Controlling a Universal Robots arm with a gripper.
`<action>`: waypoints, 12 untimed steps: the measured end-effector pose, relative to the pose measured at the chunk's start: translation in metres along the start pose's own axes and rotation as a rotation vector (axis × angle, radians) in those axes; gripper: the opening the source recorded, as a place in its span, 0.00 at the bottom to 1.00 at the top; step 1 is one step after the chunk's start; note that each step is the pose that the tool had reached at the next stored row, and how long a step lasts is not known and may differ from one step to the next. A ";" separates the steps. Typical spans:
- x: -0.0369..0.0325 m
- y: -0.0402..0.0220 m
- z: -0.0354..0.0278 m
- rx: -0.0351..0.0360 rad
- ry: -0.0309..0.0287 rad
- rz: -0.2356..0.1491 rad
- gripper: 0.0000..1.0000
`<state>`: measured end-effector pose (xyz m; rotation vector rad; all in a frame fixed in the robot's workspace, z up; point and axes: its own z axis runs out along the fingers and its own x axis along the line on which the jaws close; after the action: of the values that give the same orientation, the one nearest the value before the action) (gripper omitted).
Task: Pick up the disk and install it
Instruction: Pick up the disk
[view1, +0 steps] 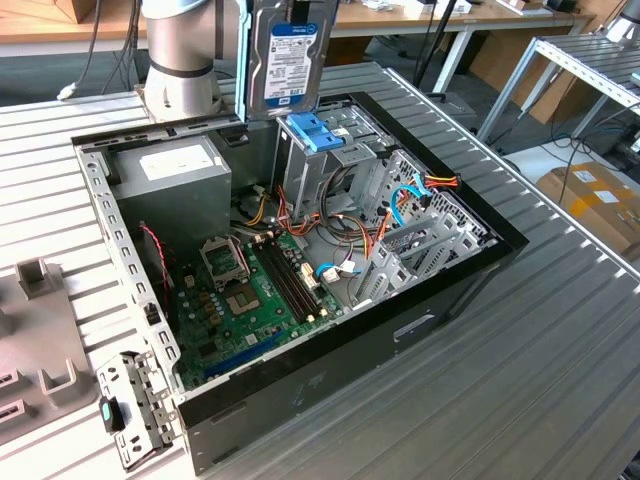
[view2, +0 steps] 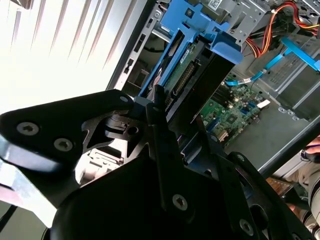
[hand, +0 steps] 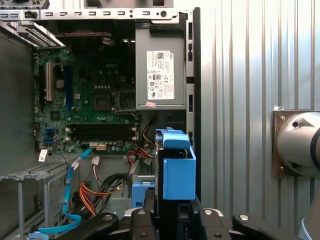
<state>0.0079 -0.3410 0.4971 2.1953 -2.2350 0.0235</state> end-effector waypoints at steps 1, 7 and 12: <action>-0.0001 -0.0019 0.0000 0.0000 0.0000 0.000 0.35; -0.0003 -0.0159 0.0002 0.0000 -0.0002 0.000 0.35; -0.0004 -0.0275 0.0003 0.0001 -0.0002 0.000 0.35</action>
<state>0.0354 -0.3410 0.4969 2.1955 -2.2351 0.0234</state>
